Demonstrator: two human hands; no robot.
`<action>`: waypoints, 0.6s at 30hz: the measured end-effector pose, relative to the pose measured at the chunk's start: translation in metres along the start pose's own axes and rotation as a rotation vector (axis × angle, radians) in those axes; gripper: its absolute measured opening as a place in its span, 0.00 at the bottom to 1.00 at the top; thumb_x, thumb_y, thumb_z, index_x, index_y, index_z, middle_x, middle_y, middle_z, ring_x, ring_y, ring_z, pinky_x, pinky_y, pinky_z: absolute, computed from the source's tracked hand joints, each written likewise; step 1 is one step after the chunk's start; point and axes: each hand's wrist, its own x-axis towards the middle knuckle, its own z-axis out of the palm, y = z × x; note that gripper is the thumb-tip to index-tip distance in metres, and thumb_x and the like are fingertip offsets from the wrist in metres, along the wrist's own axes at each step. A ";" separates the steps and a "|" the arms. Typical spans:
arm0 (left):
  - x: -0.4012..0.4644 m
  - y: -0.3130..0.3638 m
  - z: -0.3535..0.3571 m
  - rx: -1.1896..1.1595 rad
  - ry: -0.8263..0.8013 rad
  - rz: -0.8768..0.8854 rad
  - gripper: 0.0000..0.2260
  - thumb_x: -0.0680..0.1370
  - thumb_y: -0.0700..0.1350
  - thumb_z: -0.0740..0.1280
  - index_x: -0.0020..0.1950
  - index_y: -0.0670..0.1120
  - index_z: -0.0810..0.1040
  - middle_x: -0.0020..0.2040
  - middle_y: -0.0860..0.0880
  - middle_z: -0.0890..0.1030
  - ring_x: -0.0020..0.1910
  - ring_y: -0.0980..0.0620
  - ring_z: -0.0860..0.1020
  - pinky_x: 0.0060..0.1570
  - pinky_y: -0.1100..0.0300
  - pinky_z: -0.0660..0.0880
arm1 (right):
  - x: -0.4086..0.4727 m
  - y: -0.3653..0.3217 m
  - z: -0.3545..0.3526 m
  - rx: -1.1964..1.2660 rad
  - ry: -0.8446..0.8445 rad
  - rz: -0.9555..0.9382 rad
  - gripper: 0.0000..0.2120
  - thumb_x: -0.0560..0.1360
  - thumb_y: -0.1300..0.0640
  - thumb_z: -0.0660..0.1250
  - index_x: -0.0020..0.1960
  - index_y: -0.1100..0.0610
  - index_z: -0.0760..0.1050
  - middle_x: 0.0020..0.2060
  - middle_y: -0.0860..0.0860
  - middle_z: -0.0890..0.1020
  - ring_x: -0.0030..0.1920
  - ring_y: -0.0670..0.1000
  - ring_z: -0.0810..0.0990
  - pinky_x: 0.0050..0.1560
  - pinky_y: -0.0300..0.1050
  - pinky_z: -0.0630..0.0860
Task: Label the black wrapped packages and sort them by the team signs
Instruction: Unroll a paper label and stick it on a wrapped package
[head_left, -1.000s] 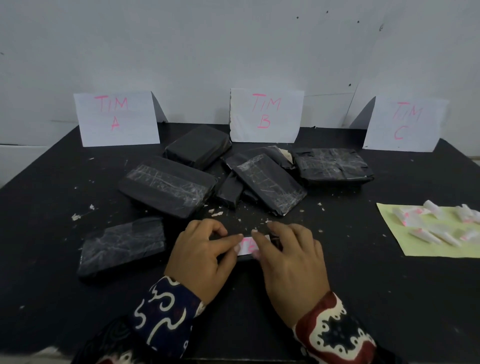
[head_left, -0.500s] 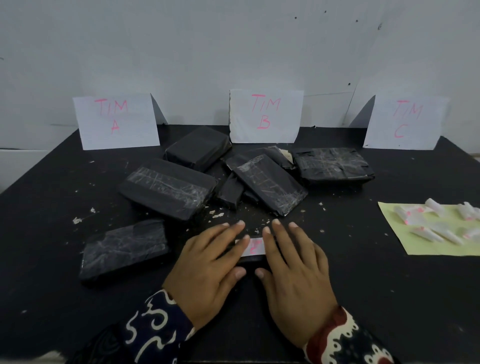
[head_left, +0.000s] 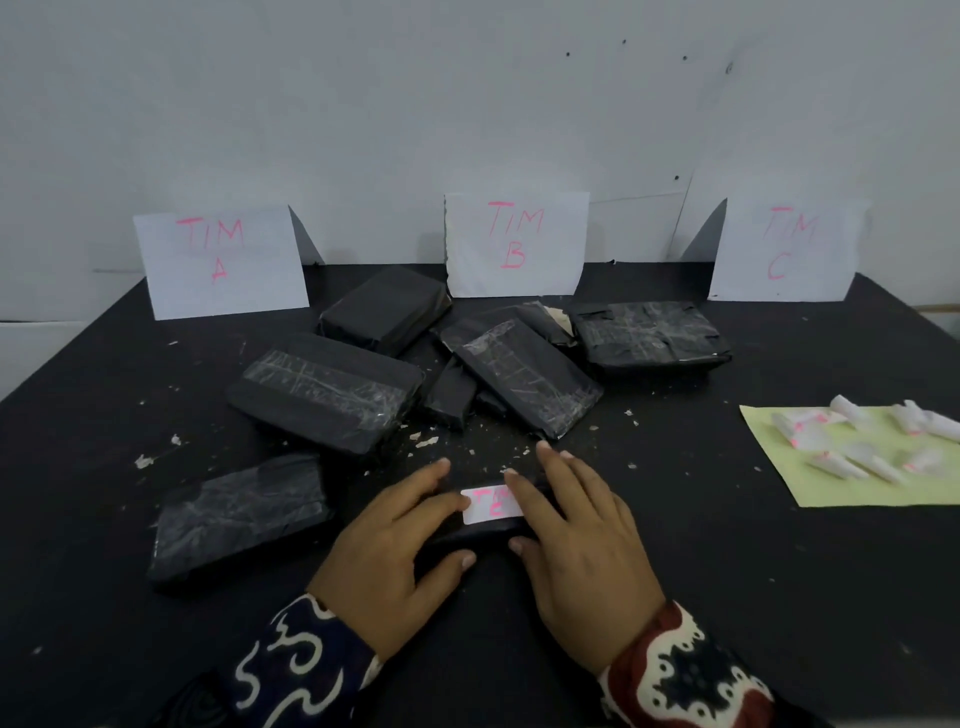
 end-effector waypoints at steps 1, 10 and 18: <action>0.002 0.002 0.000 -0.005 -0.001 -0.023 0.22 0.73 0.60 0.65 0.65 0.54 0.75 0.71 0.55 0.70 0.66 0.59 0.70 0.63 0.62 0.69 | 0.002 0.002 0.001 0.014 -0.021 0.009 0.30 0.68 0.50 0.74 0.68 0.50 0.72 0.69 0.55 0.73 0.68 0.58 0.73 0.59 0.55 0.76; 0.015 0.022 0.013 0.111 -0.018 -0.048 0.31 0.73 0.61 0.63 0.74 0.54 0.63 0.73 0.54 0.67 0.72 0.54 0.64 0.68 0.56 0.63 | 0.008 0.027 -0.008 0.149 -0.006 -0.004 0.29 0.68 0.54 0.75 0.68 0.54 0.73 0.58 0.50 0.76 0.57 0.54 0.73 0.56 0.49 0.76; 0.033 0.026 0.018 0.063 -0.109 -0.050 0.31 0.73 0.64 0.60 0.75 0.58 0.60 0.76 0.58 0.57 0.75 0.56 0.57 0.71 0.55 0.59 | 0.018 0.113 -0.022 0.040 0.111 0.263 0.27 0.66 0.69 0.75 0.65 0.62 0.75 0.59 0.60 0.76 0.61 0.63 0.73 0.64 0.51 0.67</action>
